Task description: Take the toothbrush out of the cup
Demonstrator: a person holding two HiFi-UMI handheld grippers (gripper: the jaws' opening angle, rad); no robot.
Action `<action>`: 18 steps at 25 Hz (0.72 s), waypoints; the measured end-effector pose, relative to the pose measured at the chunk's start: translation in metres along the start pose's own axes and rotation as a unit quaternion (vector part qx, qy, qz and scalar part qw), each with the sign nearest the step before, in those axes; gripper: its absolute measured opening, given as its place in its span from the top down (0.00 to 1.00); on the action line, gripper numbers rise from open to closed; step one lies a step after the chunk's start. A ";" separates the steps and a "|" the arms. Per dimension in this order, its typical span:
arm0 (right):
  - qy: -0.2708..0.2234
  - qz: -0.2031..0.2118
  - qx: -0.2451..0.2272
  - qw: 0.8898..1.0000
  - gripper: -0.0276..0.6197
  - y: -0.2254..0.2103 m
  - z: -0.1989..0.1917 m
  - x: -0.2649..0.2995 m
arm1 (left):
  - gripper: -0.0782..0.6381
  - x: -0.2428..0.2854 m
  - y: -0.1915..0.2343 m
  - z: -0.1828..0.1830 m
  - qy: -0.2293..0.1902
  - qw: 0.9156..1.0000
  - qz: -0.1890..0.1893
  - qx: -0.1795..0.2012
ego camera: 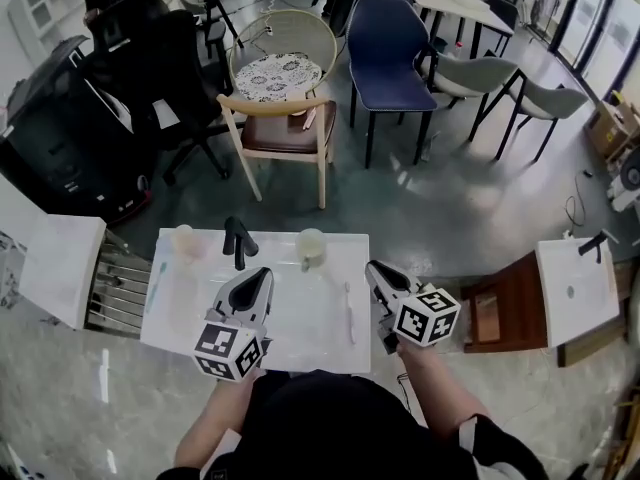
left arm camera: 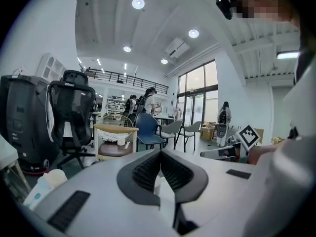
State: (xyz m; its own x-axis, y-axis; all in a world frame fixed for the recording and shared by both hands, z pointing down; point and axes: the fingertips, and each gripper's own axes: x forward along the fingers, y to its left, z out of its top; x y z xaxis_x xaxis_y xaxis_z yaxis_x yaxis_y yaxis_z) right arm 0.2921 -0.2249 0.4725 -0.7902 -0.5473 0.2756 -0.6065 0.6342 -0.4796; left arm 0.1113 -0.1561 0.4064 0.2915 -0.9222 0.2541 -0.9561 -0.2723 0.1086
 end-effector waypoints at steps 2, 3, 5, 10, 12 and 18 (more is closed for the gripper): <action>-0.013 0.005 -0.025 1.000 0.89 0.021 0.013 0.007 | 0.87 -0.009 0.017 0.010 -0.011 1.000 0.005 0.003; -0.018 0.008 -0.040 0.999 0.89 0.034 0.018 0.012 | 0.87 -0.014 0.027 0.014 -0.017 1.000 0.006 0.004; -0.023 0.016 -0.075 0.997 0.89 0.061 0.026 0.024 | 0.87 -0.023 0.048 0.019 -0.027 1.000 0.005 0.005; -0.051 0.029 -0.125 0.990 0.89 0.136 0.028 0.078 | 0.87 -0.062 0.110 0.024 -0.042 0.998 -0.017 0.030; -0.073 0.050 -0.120 0.989 0.90 0.176 0.028 0.101 | 0.87 -0.082 0.136 0.027 -0.047 0.997 -0.032 0.048; -0.118 0.080 -0.104 0.984 0.91 0.282 0.031 0.153 | 0.87 -0.122 0.217 0.042 -0.056 0.996 -0.059 0.045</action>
State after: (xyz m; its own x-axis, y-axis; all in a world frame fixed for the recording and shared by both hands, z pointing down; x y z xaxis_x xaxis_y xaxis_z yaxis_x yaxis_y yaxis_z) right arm 0.0029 -0.1467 0.3533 -0.8496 -0.5274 -0.0023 -0.5004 0.8074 -0.3127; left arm -0.1330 -0.1146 0.3583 0.4015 -0.9059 0.1346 -0.9157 -0.3994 0.0438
